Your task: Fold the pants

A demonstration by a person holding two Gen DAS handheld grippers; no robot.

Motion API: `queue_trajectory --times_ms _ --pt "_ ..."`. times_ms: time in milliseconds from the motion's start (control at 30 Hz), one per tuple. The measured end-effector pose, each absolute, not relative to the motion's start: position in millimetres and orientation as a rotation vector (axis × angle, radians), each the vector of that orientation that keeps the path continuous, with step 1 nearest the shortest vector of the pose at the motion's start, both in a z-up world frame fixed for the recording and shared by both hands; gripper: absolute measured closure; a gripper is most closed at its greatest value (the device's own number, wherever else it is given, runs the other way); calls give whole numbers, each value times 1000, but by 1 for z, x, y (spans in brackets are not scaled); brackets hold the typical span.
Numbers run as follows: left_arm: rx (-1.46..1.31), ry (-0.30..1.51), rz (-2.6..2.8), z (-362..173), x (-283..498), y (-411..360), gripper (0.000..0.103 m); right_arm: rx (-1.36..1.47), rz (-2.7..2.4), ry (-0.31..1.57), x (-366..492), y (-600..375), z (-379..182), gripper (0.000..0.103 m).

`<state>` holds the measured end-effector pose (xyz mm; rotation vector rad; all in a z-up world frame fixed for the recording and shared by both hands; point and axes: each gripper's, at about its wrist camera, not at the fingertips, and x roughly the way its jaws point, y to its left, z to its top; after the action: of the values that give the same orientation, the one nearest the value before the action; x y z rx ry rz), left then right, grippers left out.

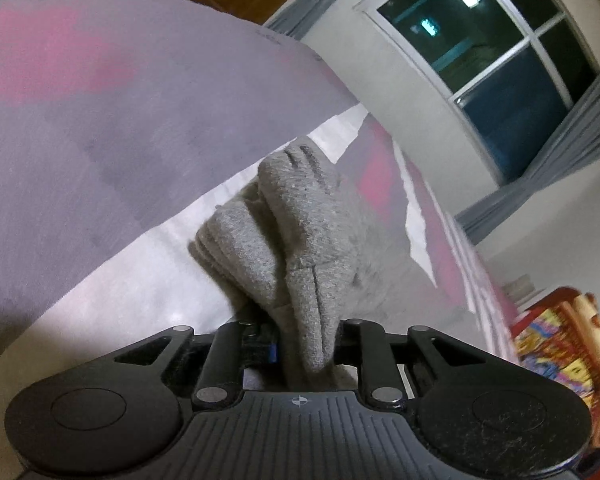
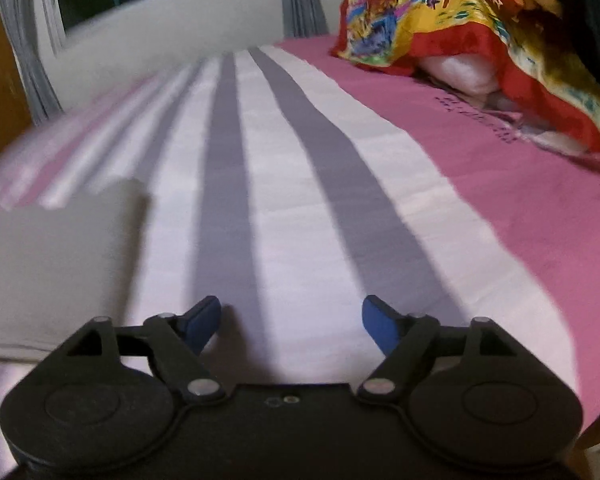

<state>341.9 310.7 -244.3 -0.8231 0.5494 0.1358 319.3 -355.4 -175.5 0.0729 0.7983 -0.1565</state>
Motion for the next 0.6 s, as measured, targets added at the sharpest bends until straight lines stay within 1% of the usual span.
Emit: queue_trajectory --times_ms 33,67,233,367,533,600 --pt "-809 553 145 -241 339 312 83 53 -141 813 322 -357 -180 5" --pt "-787 554 156 -235 336 311 83 45 -128 821 324 -357 -182 1" --pt "-695 539 197 -208 332 294 85 15 -146 829 327 -350 -186 0" --pt "-657 572 222 -195 333 290 85 40 -138 821 325 -353 -186 0" --pt "-637 611 261 -206 335 287 85 48 -125 814 323 -357 -184 0" --pt "-622 574 269 -199 329 282 85 55 -125 813 324 -358 -184 0"
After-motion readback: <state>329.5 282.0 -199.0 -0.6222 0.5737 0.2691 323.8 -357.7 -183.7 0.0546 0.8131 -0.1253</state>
